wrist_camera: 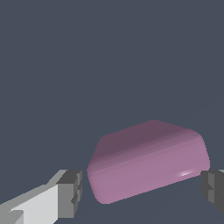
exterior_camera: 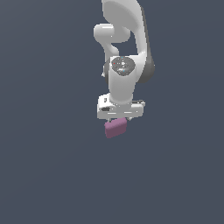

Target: Pick up the object and move it to a goal position.

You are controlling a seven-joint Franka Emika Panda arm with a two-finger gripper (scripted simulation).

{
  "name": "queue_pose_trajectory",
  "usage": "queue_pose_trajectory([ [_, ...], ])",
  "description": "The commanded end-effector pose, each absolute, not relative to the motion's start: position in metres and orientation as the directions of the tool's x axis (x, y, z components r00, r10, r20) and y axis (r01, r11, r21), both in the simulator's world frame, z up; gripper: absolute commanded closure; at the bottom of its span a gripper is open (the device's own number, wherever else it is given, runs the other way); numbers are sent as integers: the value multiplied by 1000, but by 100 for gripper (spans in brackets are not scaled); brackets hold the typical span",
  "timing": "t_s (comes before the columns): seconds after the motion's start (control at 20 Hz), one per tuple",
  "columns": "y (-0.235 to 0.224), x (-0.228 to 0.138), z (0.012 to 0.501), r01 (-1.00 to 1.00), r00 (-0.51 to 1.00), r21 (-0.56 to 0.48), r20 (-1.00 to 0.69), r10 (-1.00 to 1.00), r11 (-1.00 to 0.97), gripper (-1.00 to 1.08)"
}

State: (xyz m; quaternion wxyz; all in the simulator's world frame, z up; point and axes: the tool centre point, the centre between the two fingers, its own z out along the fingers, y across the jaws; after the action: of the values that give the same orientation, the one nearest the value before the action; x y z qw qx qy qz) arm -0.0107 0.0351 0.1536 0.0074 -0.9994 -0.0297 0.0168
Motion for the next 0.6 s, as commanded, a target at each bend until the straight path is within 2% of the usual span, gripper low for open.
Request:
queue_pose_trajectory([
  [0.0, 35, -11, 154, 59, 998, -16, -33, 60, -998, -92],
  [0.55, 35, -13, 153, 19, 999, -47, -25, 20, -999, -92],
])
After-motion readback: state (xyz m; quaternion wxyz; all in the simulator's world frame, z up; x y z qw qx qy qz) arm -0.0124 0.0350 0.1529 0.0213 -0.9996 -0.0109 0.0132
